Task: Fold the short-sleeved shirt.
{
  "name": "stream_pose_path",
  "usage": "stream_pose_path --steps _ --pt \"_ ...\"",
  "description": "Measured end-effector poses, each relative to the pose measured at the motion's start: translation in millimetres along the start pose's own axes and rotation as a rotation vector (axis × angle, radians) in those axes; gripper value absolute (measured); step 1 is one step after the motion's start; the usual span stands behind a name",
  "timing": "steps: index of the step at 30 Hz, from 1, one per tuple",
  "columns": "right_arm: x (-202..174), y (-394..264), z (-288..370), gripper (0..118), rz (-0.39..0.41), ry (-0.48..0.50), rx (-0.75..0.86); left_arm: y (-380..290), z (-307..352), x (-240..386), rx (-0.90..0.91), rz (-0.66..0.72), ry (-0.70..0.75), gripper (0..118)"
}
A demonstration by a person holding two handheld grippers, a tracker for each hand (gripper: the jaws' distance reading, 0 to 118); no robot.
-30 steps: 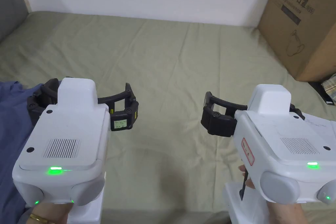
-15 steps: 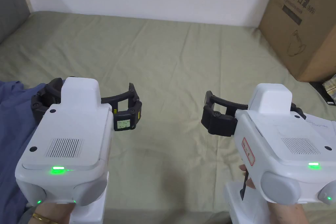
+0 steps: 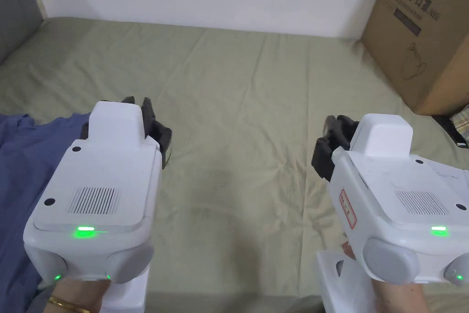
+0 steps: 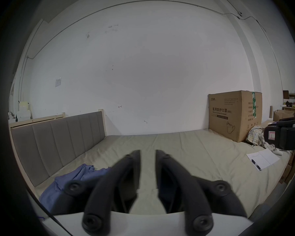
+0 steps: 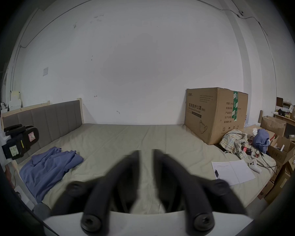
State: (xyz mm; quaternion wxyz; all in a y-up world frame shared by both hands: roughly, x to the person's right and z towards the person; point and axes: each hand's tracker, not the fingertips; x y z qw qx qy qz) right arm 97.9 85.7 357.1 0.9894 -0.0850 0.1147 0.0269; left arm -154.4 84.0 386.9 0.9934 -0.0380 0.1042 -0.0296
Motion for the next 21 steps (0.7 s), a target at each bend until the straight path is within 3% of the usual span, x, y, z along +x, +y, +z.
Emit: stream_pose_path --steps 3,21 --pt "0.9 2.1 2.0 0 0.003 0.01 0.005 2.4 -0.4 -0.5 -0.018 0.005 -0.007 0" --pt "-1.1 4.2 2.9 0 0.014 0.026 -0.002 1.9 -0.7 -0.3 -0.024 0.006 -0.003 0"
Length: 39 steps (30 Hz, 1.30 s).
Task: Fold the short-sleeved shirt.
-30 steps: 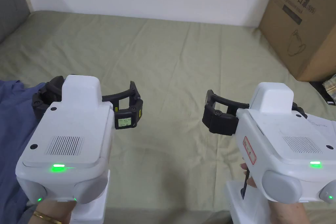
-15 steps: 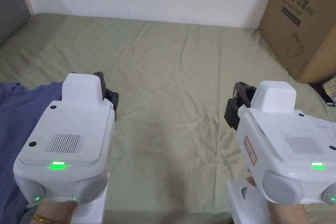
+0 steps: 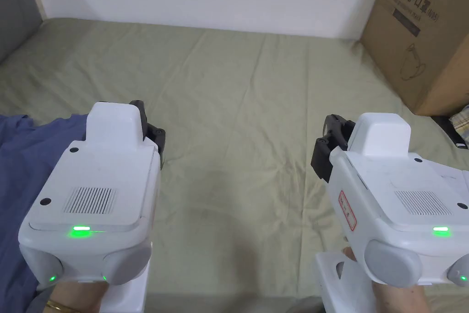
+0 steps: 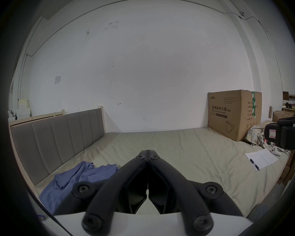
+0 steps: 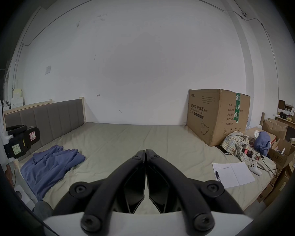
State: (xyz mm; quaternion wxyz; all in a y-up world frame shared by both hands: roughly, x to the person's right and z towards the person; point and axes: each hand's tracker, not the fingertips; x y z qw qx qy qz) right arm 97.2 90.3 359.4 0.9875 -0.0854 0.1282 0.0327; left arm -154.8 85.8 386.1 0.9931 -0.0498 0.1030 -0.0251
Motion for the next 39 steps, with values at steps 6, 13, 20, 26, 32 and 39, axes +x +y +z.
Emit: stream_pose_path --steps 6,13,20,26,32,39 --pt "0.1 0.6 -0.1 0 -0.001 0.003 -0.001 1.3 -0.5 -0.7 0.003 0.004 0.001 0" --pt "-0.2 1.9 0.0 0 -0.001 0.008 0.003 1.5 0.9 -1.1 0.003 0.011 0.0 0" --pt "-0.5 1.8 0.0 0 0.002 0.017 0.001 1.0 1.9 -1.1 0.0 0.021 -0.002 0" --pt "-0.7 1.5 -0.3 0 0.004 0.015 -0.002 0.3 2.4 -0.3 -0.001 0.019 -0.004 0" --pt "-0.1 1.2 0.2 0 0.011 0.011 -0.005 0.1 2.2 0.1 -0.004 0.026 -0.008 0" --pt "0.4 0.1 0.8 0 0.015 0.012 -0.011 1.1 1.3 0.5 -0.004 0.024 -0.011 0"
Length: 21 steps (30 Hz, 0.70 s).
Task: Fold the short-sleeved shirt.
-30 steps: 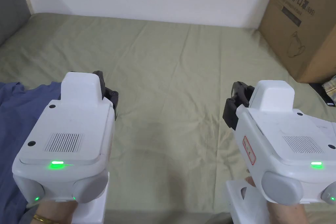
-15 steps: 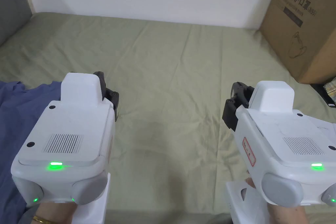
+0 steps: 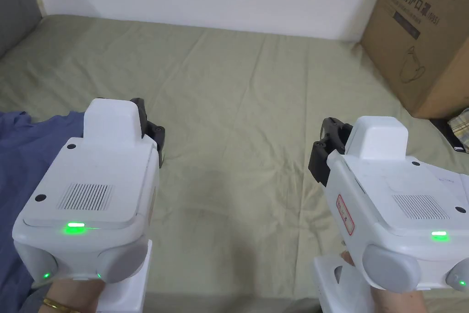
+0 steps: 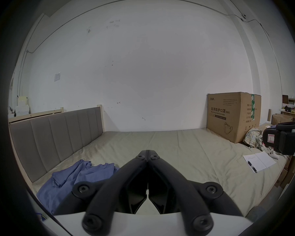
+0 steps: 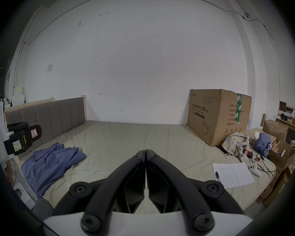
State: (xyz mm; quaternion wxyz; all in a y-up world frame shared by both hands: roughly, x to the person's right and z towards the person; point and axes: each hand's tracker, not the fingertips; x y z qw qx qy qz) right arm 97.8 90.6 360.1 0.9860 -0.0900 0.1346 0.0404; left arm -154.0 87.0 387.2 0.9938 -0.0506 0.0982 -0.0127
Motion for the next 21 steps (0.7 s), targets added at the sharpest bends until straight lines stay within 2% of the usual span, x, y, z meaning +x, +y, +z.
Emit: stream_pose_path --steps 15,21 --pt "-2.1 2.6 -0.5 0 0.005 0.001 0.004 0.5 2.0 -2.0 0.002 0.0 0.0 0" --pt "-18.8 12.3 -8.7 0 0.019 0.051 0.021 2.7 9.6 -23.6 0.011 0.018 0.057 0"
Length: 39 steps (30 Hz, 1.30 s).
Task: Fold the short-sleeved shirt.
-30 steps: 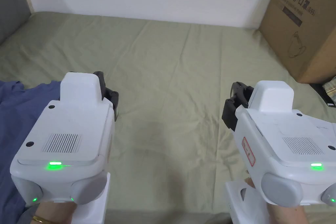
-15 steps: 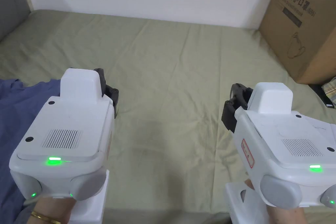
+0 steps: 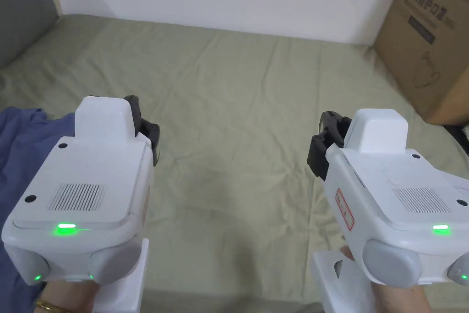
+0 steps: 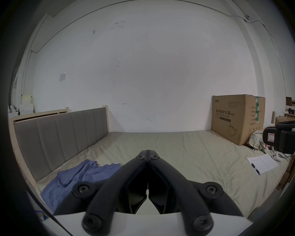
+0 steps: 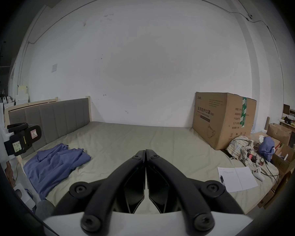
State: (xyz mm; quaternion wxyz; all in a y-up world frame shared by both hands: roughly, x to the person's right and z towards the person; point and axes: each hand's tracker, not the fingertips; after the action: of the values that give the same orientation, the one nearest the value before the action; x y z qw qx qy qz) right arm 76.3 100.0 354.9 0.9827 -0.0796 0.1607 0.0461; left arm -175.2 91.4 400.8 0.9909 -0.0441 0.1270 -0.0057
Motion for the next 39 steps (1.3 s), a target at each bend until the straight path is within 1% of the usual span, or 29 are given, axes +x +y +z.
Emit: stream_pose_path --steps 4,12,18,21,25,28,30,31,33,34,35,36,37,38,39 --pt "-28.3 7.6 -10.6 0 0.02 0.09 0.023 1.5 10.2 -30.5 0.011 -0.002 0.101 0" --pt "-104.2 17.5 -30.8 0 0.041 0.315 0.047 -0.1 46.5 -101.1 0.009 -0.009 0.333 0" --pt "-149.6 17.1 -36.0 0 0.063 0.432 0.043 -3.9 71.7 -138.3 -0.004 0.006 0.453 0" --pt "-164.5 16.1 -37.4 0 0.079 0.469 0.037 -5.9 78.7 -150.2 -0.011 0.022 0.48 0" --pt "-174.9 15.8 -38.0 0 0.091 0.496 0.034 -9.9 81.2 -160.1 -0.023 0.04 0.5 0" --pt "-178.6 16.7 -39.7 0 0.094 0.506 0.03 -13.2 77.4 -164.6 -0.038 0.059 0.494 10" --pt "-180.3 17.5 -40.9 0 0.094 0.507 0.031 -14.8 72.6 -167.6 -0.049 0.071 0.485 11" --pt "-181.1 18.1 -41.9 0 0.095 0.506 0.031 -15.4 68.5 -169.2 -0.053 0.076 0.478 16" --pt "-182.0 19.2 -44.9 0 0.096 0.504 0.03 -15.4 57.5 -173.7 -0.072 0.084 0.458 45" --pt "-182.3 19.4 -46.6 0 0.096 0.504 0.028 -15.0 50.2 -176.8 -0.087 0.089 0.44 65" --pt "-182.6 19.4 -48.6 0 0.096 0.503 0.026 -14.2 40.3 -179.6 -0.109 0.098 0.43 89" --pt "-182.5 19.3 -50.9 0 0.094 0.502 0.022 -13.1 28.9 -183.8 -0.132 0.108 0.418 109" --pt "-182.4 19.2 -53.3 0 0.093 0.5 0.018 -12.3 18.4 -188.0 -0.14 0.117 0.394 118" --pt "-182.2 18.8 -55.8 0 0.091 0.497 0.012 -9.8 9.4 -189.5 -0.107 0.126 0.332 118" --pt "-181.7 18.1 -58.9 0 0.088 0.494 0.007 -8.1 -4.7 -192.3 -0.129 0.106 0.359 118"
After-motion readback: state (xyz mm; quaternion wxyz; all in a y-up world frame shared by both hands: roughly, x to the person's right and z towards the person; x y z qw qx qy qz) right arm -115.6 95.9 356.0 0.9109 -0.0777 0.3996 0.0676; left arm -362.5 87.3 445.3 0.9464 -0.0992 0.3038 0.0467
